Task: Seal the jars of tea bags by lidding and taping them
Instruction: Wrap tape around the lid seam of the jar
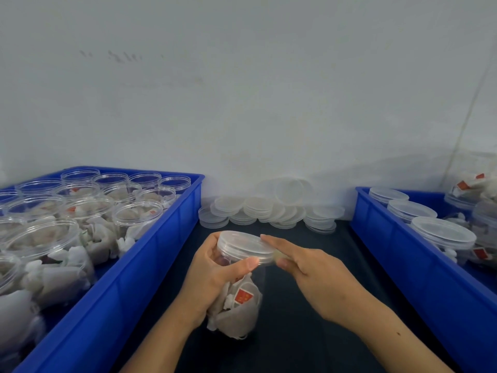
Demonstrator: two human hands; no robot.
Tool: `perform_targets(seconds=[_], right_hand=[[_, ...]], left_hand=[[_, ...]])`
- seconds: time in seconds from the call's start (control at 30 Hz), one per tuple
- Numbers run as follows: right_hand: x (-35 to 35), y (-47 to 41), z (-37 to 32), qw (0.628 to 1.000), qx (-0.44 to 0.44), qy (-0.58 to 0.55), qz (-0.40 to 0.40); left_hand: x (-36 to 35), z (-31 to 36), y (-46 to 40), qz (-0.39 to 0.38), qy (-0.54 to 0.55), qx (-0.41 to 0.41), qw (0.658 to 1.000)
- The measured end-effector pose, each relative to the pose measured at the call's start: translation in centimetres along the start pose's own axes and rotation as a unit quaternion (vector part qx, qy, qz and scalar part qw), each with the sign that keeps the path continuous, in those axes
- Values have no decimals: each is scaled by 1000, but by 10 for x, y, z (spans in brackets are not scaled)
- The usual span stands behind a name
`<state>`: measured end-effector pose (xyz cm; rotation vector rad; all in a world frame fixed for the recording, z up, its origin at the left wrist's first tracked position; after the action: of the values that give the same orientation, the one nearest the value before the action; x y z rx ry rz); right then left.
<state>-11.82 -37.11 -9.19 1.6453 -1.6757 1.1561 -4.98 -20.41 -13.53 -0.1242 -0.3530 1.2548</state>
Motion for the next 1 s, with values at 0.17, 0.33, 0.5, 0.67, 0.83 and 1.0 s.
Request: perform_targets(seconds=[0.17, 0.33, 0.5, 0.67, 0.83, 1.0], right_hand=[[-9, -3, 3, 1000, 9, 0, 26], [-15, -4, 5, 998, -5, -51, 46], [-15, -2, 0, 994, -26, -95, 56], [-18, 2, -6, 995, -40, -58, 65], [-19, 2, -8, 996, -26, -81, 31], [-29, -1, -1, 953, -108, -284, -7]], left_hand=[[1, -3, -1, -2, 24, -14, 1000], [-5, 2, 3, 25, -36, -37, 998], [-12, 18, 14, 163, -261, -89, 947], [-20, 20, 12, 154, -284, -46, 945], [-8, 13, 5, 134, -200, 12, 970], [2, 8, -1, 120, -144, 28, 982]])
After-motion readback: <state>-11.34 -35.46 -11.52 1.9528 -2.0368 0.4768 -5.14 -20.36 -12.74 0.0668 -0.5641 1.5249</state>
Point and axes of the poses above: each hand's wrist, its own y-axis away from the middle knuckle, its own x-axis out of the back of the hand, z = x × y, the point moved 4 cm from there along -y, towards the middle knuckle, and after that the axes turned 11 degrees about -y, right-handed, at the moved point
